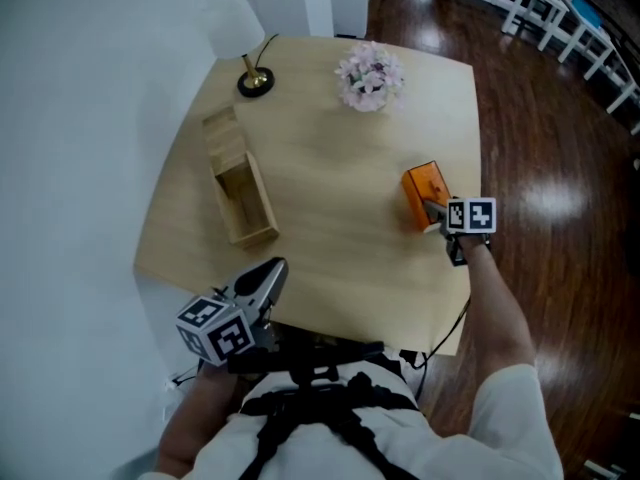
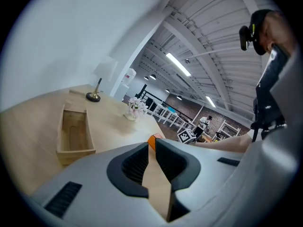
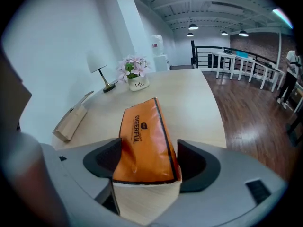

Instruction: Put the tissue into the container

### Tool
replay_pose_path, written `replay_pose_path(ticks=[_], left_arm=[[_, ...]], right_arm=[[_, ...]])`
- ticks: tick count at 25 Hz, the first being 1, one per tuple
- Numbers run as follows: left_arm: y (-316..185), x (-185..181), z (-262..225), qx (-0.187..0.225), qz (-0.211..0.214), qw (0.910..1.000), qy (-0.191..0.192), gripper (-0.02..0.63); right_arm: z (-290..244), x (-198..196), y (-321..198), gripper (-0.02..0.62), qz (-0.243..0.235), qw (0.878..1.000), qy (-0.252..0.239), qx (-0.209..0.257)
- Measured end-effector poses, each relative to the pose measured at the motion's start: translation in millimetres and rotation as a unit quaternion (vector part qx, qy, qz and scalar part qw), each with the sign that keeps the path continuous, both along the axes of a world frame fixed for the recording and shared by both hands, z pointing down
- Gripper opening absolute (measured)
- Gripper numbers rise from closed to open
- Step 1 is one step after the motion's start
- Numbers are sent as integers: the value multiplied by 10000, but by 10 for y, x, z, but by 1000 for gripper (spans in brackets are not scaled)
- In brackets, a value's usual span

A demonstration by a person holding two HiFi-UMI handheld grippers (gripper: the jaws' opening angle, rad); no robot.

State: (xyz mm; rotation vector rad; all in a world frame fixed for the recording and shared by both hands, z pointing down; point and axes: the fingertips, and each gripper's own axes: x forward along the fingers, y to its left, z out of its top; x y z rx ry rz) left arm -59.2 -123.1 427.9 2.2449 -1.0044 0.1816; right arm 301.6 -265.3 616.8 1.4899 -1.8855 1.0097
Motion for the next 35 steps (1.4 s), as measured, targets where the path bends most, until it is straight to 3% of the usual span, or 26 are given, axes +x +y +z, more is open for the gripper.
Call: replay_pose_path(ticks=[6,16,23,35], left_arm=[[29,-19,41,-26,-19,10000,-32,31],[42,9,33,-37,16,10000,-32,31],[15,8,49,-10,24,10000,60,31],[-116,-79,68,22,67,9996,286,31]], right_arm=[[-133,-5,-127,374,-234,9997,-20,103],[10,-50,-218,374,-244,9993,-204,-208],[-80,-72,-163,271,-224,9997,-26,-97],[-241,-107,13,233,146,9998,-96,57]])
